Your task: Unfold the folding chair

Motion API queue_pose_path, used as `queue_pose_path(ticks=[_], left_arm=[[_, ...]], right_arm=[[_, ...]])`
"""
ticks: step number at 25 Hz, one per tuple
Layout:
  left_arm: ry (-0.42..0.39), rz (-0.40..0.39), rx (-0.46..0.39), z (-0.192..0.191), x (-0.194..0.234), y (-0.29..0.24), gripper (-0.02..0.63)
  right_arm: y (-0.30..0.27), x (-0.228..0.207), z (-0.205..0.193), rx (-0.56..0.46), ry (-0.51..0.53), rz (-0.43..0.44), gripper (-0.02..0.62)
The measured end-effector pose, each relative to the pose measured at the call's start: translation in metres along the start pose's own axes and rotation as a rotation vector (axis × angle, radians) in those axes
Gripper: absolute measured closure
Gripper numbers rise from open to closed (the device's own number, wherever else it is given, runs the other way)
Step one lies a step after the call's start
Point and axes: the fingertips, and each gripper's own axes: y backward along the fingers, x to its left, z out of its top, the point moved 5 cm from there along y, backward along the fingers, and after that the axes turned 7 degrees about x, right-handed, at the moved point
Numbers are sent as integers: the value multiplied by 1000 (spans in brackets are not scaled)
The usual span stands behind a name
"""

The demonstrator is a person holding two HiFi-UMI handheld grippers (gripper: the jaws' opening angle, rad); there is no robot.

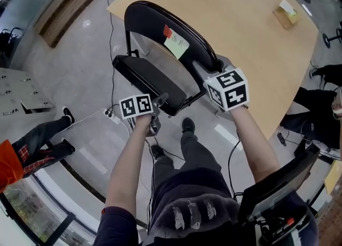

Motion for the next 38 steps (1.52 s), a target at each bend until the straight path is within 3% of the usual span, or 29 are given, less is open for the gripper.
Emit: queue_pose_path(ticks=[11,15,38], left_arm=[[14,-93,-2,-28,19,8,351],[25,-150,37,-44,40,13,359],[174,-114,31,-104,137,27,354]], right_arm=[[4,-7,-11,29,-32,14,457],[2,2,-19,38,-38,12,457],[-27,-1,-41,120,-160,72,455]])
